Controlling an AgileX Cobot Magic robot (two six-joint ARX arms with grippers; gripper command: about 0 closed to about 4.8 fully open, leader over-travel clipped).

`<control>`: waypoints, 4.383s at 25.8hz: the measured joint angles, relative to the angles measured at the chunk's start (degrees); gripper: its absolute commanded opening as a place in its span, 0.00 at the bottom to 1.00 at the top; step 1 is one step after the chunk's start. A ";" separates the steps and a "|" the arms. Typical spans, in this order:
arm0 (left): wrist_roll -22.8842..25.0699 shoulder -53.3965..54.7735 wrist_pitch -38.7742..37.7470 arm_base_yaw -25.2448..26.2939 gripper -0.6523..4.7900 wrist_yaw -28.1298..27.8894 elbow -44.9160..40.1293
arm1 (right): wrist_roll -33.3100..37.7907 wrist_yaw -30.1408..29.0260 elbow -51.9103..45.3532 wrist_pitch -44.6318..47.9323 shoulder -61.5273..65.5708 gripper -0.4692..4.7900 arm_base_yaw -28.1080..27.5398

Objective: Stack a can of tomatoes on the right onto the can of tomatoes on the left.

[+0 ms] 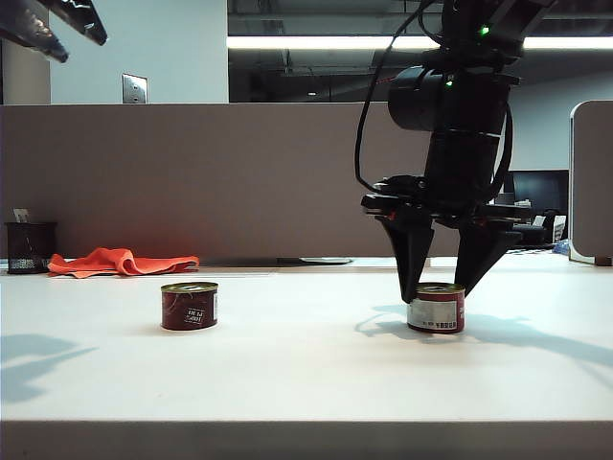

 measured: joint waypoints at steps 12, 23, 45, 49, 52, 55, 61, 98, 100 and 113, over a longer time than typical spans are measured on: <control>5.22 0.61 -3.19 0.04 0.57 -9.53 0.00 | 0.02 -1.97 13.88 -2.05 0.02 0.58 2.99; 5.31 0.59 -3.19 0.02 0.57 -9.53 0.00 | -1.25 -0.59 30.60 0.26 11.10 0.58 16.81; 5.31 0.59 -3.39 0.02 0.57 -9.53 0.00 | -3.17 -0.22 35.26 -0.20 18.36 0.67 20.81; 5.31 0.59 -3.39 0.02 0.57 -9.53 0.00 | -3.08 -0.92 35.26 -0.22 18.36 0.67 20.76; 5.31 0.59 -3.39 0.02 0.57 -9.53 0.00 | -2.95 -1.36 35.26 -0.22 18.36 0.67 20.72; 5.33 0.59 -3.39 0.02 0.57 -9.53 0.00 | -2.95 -1.51 35.26 -0.20 18.36 0.70 20.72; 5.31 0.59 -3.39 0.02 0.57 -9.53 0.00 | -2.93 -1.84 35.26 -0.20 18.36 0.81 20.70; 1.46 -16.68 4.00 -0.09 0.20 -9.70 -9.11 | -4.96 10.84 6.88 -3.54 -40.28 0.08 5.33; 0.26 -19.80 6.05 -0.11 0.20 -9.70 -12.61 | -4.98 12.76 2.34 -2.40 -45.00 0.08 5.31; -2.67 -28.81 14.10 -0.11 0.20 -9.49 -22.14 | -4.96 21.79 -33.77 11.13 -77.53 0.08 5.25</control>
